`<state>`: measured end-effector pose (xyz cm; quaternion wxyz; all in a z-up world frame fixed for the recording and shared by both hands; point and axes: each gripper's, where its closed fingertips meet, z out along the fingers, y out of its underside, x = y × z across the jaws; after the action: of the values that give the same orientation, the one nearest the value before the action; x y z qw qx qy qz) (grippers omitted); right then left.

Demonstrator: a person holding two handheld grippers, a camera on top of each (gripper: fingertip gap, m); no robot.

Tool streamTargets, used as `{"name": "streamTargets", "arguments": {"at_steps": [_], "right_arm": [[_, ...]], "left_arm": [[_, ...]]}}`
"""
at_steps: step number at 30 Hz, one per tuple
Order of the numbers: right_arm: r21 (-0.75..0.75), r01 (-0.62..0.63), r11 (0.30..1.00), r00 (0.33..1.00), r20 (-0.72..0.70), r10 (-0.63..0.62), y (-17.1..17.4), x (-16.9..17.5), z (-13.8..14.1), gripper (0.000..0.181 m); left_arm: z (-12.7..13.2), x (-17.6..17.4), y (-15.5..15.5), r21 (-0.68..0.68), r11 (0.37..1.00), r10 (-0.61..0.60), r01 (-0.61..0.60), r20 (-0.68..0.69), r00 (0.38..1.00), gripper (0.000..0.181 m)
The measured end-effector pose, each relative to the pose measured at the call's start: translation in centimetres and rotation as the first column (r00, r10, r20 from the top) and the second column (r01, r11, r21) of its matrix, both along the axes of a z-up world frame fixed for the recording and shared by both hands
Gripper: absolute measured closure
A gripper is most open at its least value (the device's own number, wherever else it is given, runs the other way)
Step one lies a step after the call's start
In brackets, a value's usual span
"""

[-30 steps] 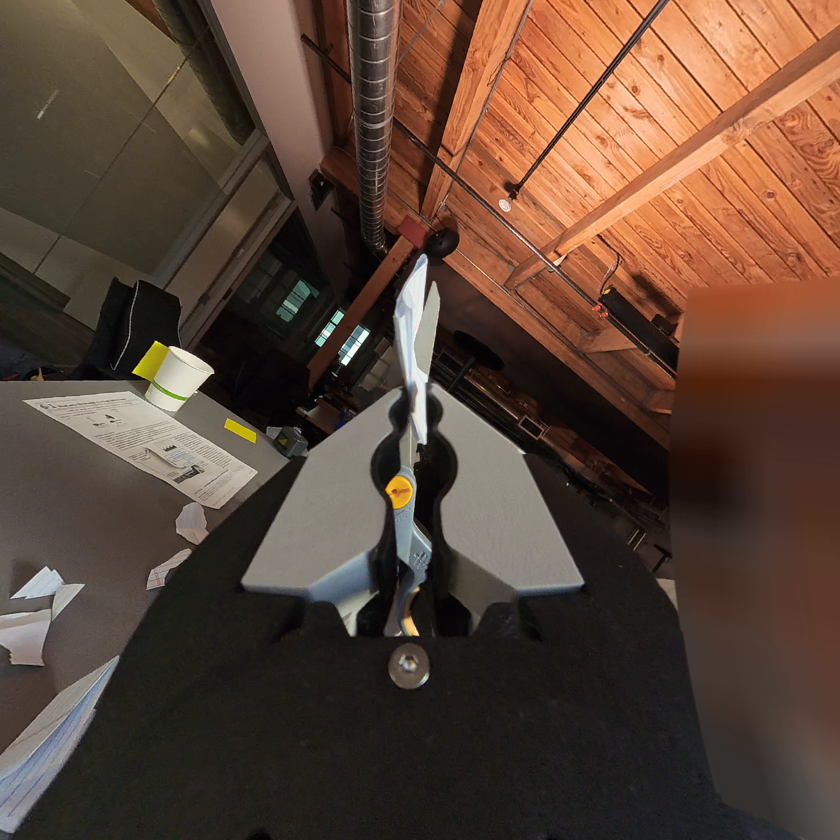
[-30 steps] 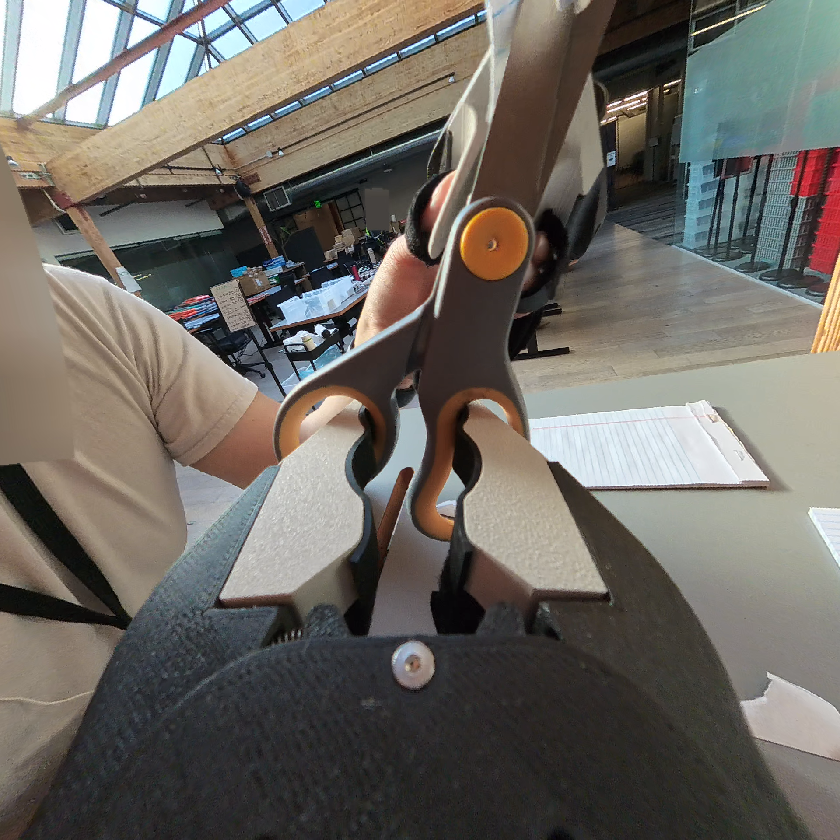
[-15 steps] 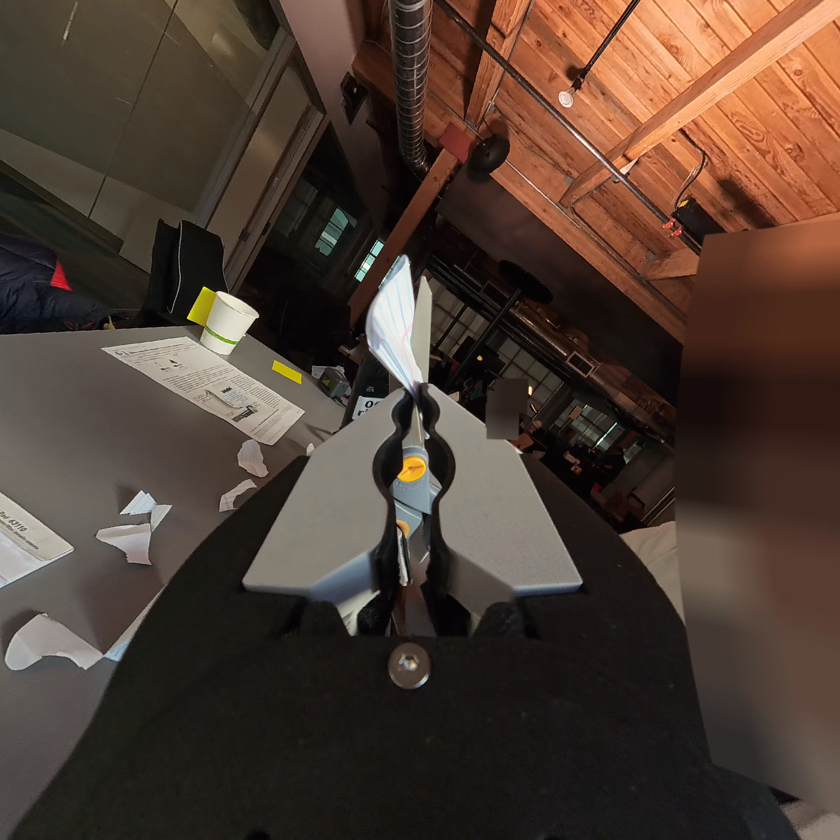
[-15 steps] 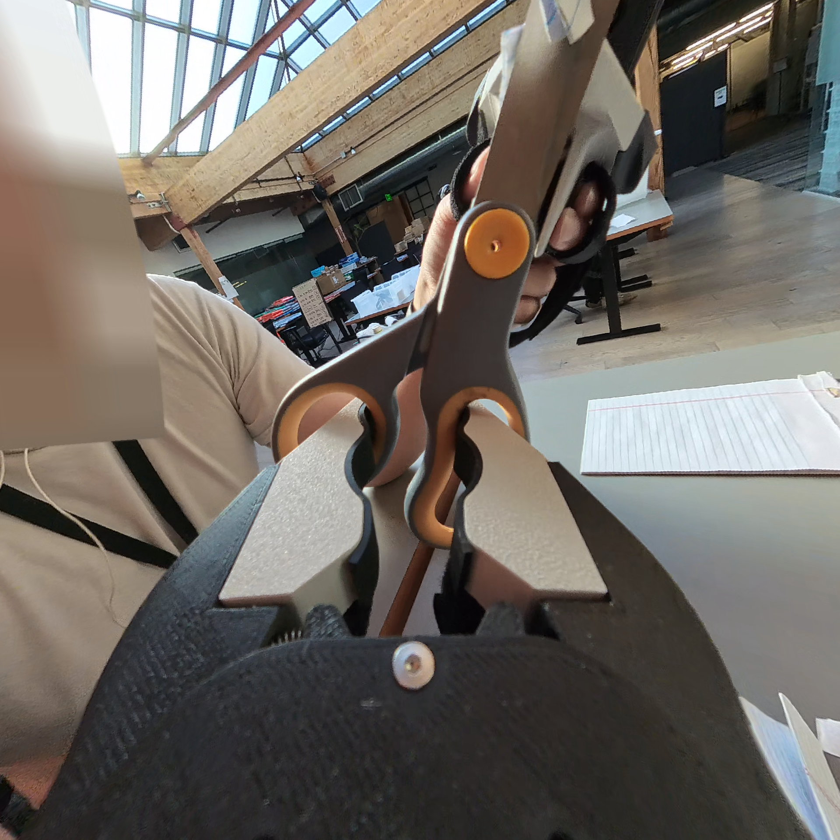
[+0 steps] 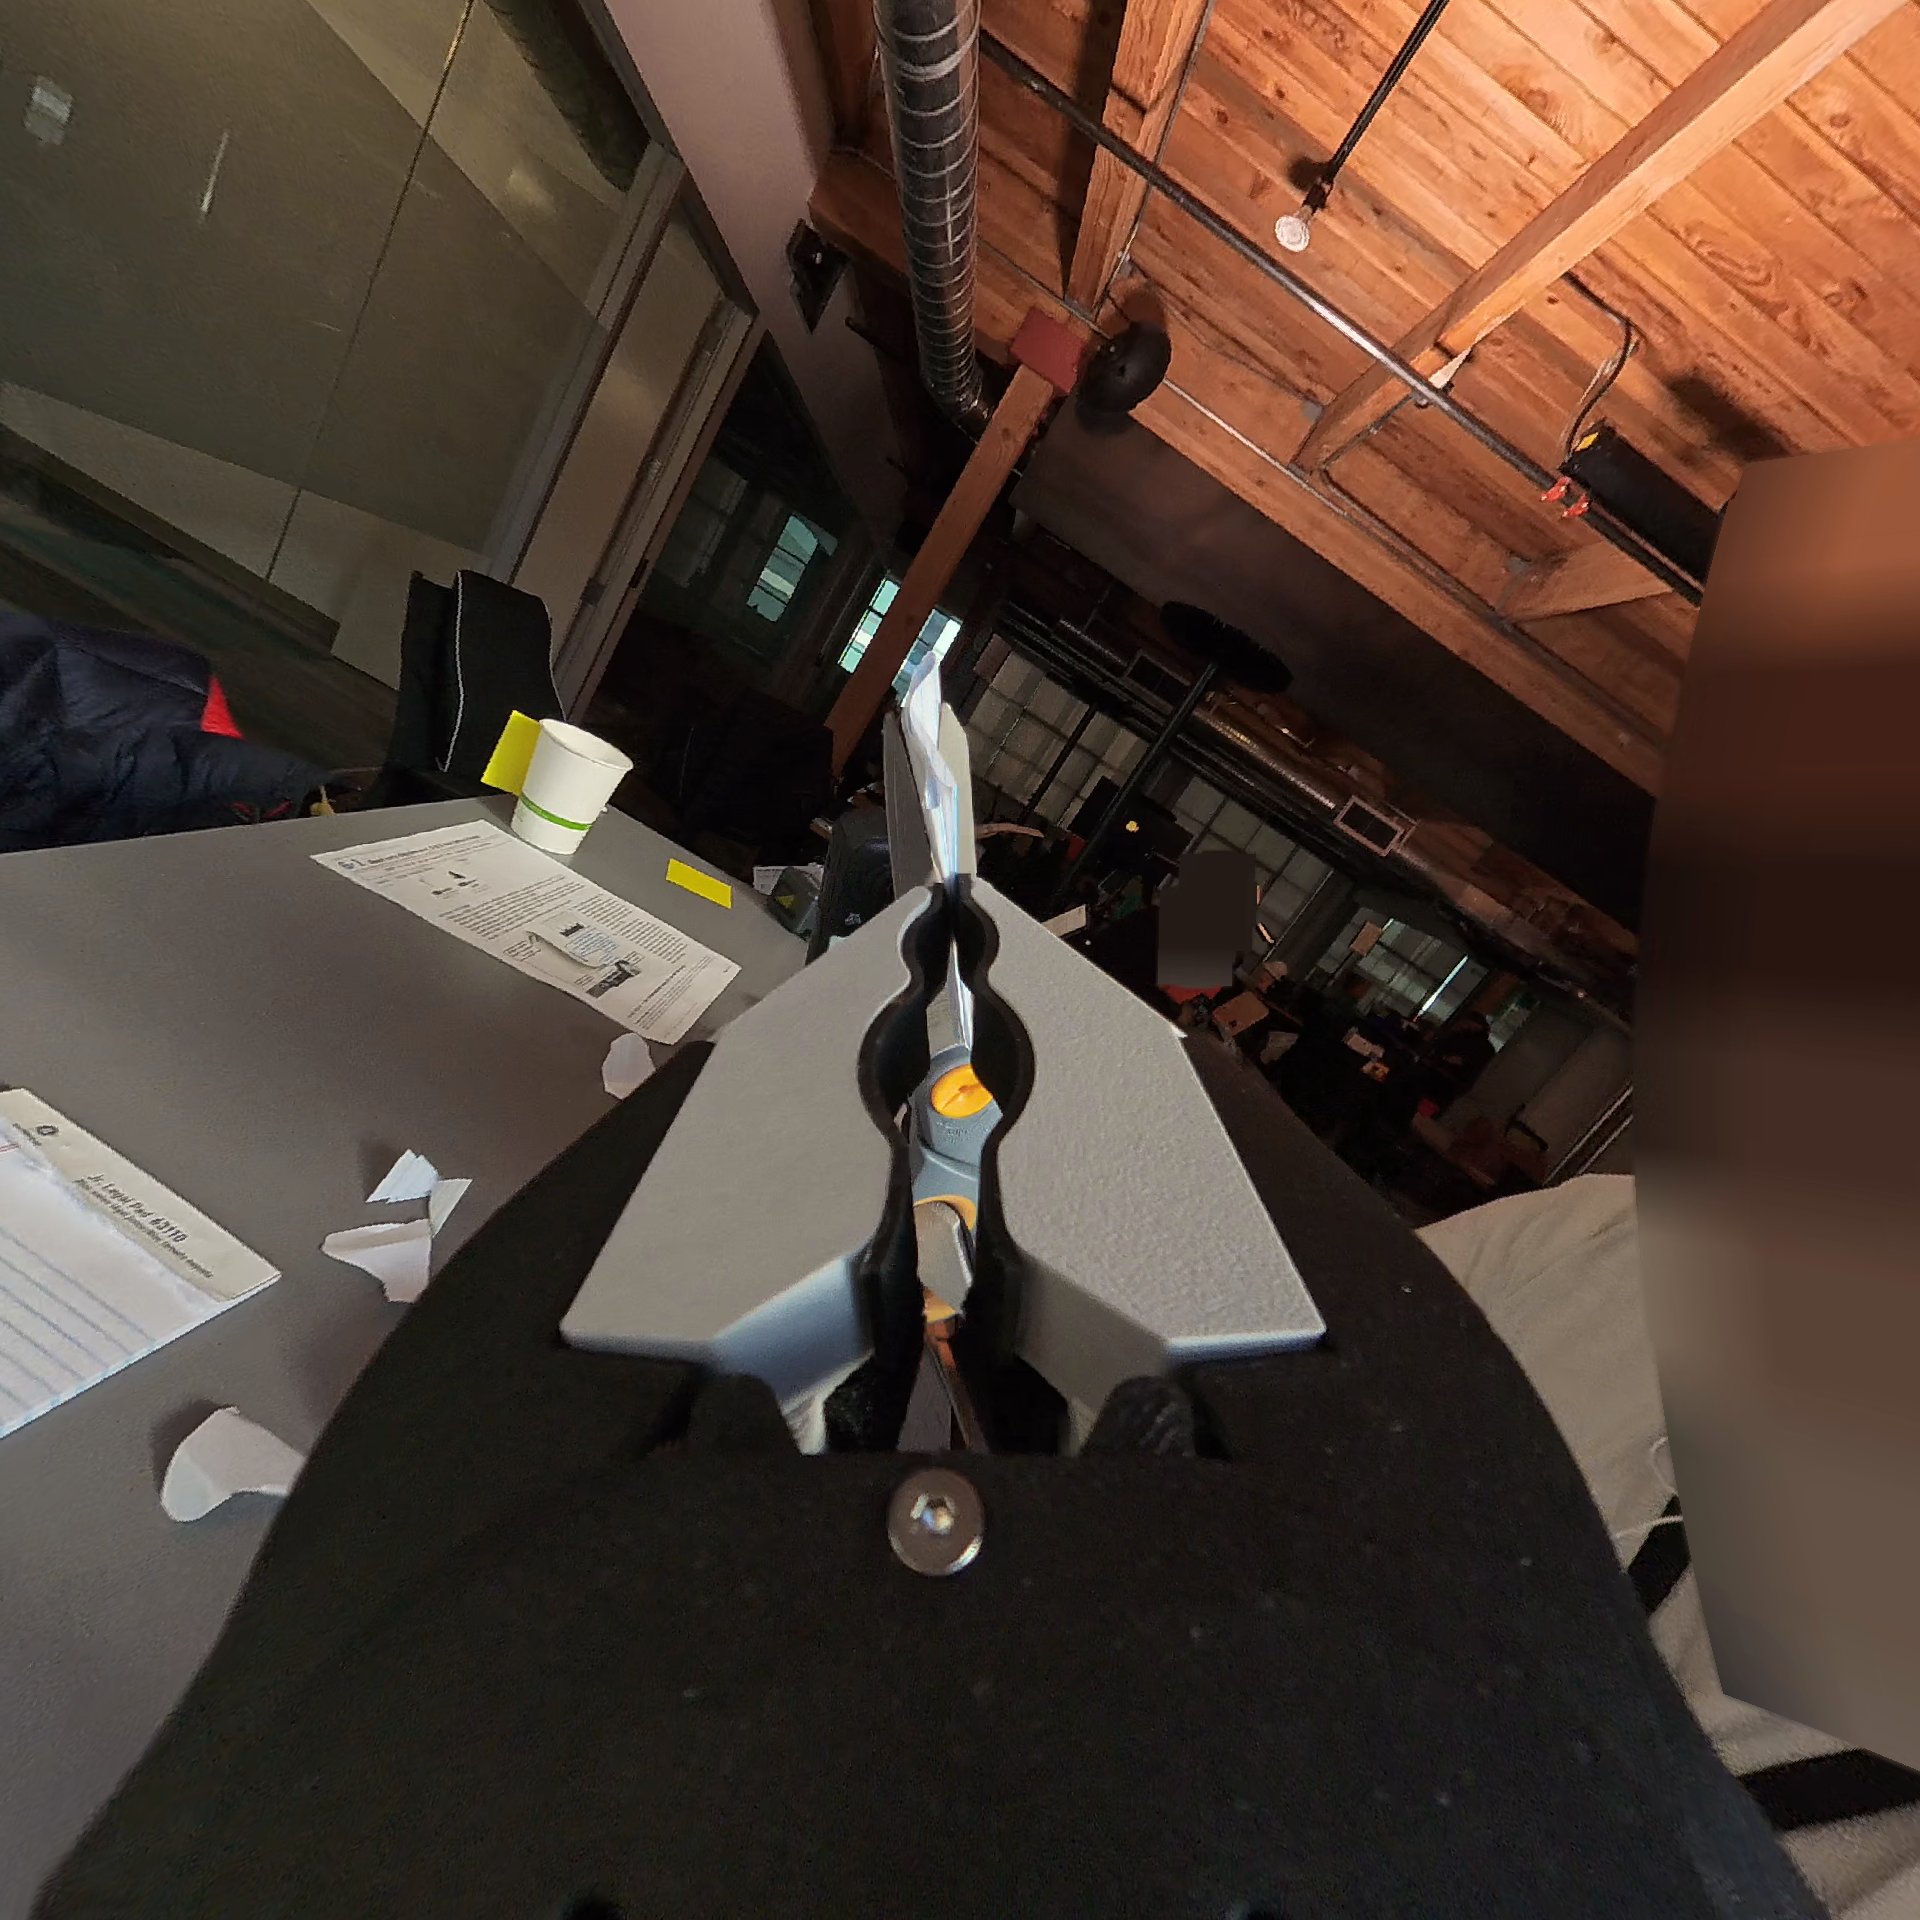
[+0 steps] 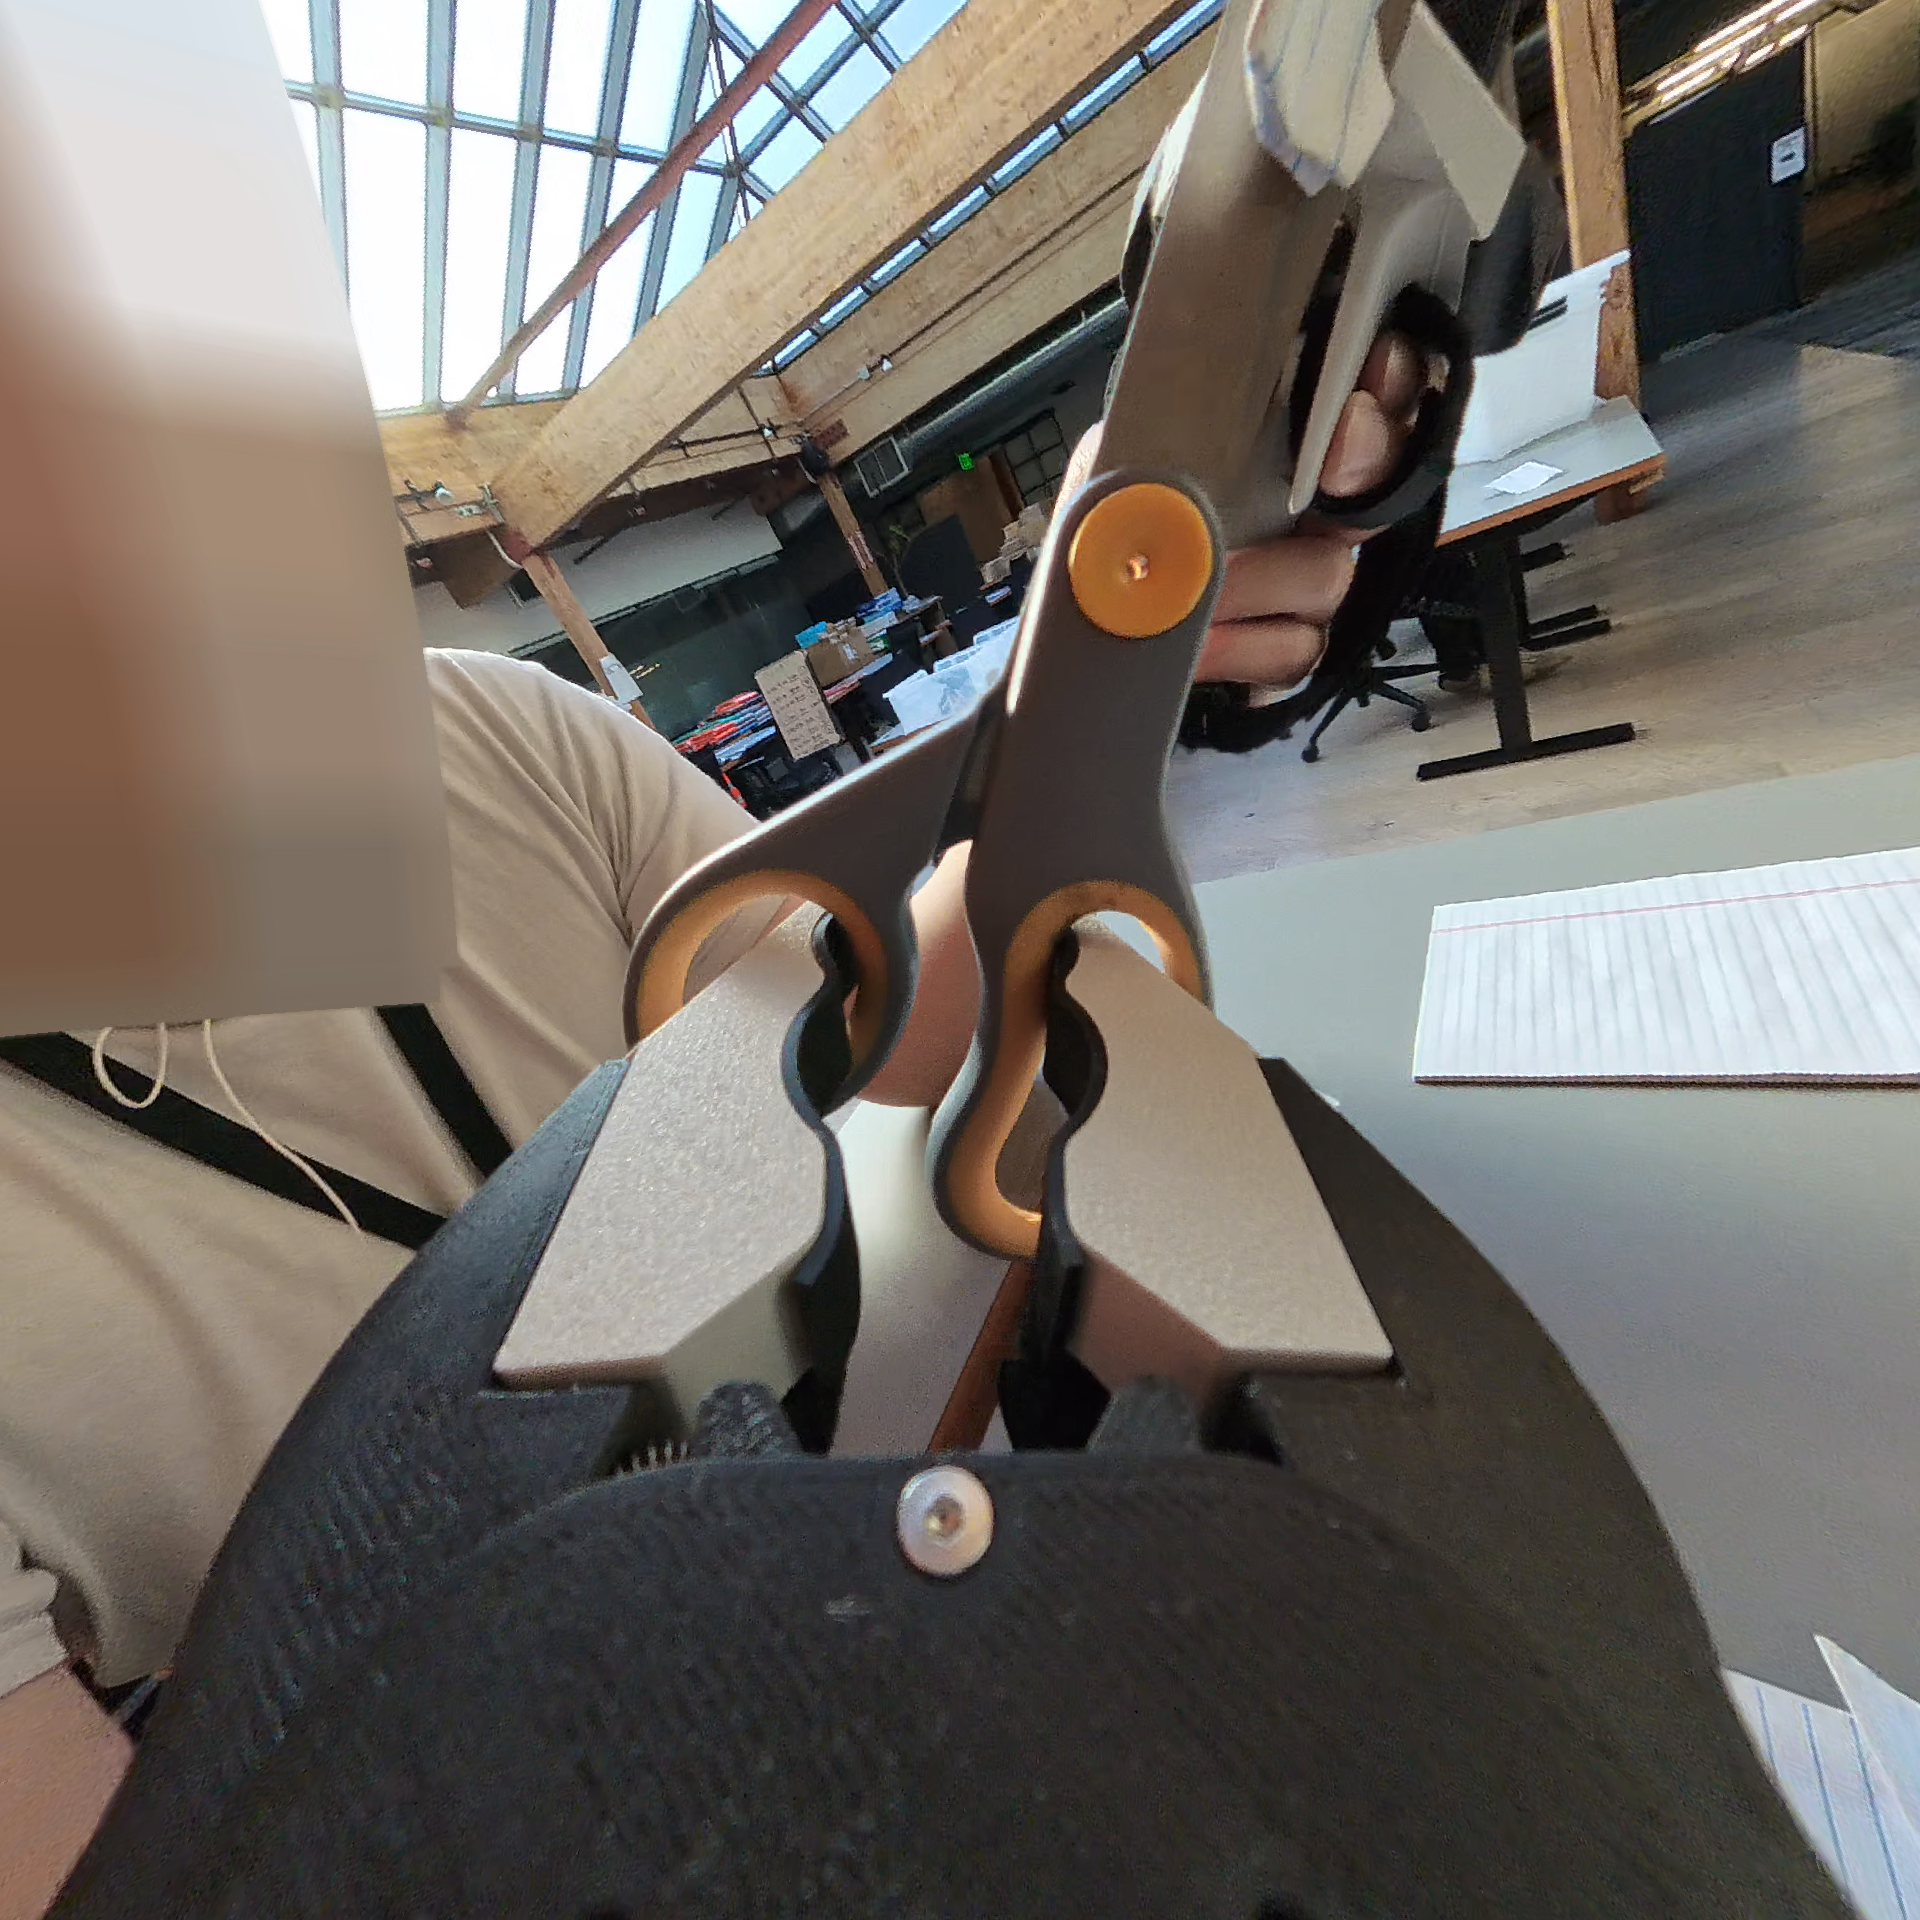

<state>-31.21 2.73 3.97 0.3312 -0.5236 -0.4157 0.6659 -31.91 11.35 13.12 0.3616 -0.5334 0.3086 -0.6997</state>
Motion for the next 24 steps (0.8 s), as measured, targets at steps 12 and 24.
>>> {"name": "streamTargets", "arguments": {"at_steps": [12,24], "right_arm": [[0.072,-0.029,0.997,0.993,0.115,0.021,-1.1,1.3,-1.2,0.148],[0.066,-0.104,0.992,0.965,0.248,0.085,-3.1,3.9,-2.5,0.149]], "left_arm": [[-0.9,-0.2,-1.6,-0.038,0.991,-0.132,0.130,-0.059,0.989,0.181],[-2.5,0.6,-3.6,0.040,0.977,-0.197,0.209,-0.195,0.961,0.181]]}}
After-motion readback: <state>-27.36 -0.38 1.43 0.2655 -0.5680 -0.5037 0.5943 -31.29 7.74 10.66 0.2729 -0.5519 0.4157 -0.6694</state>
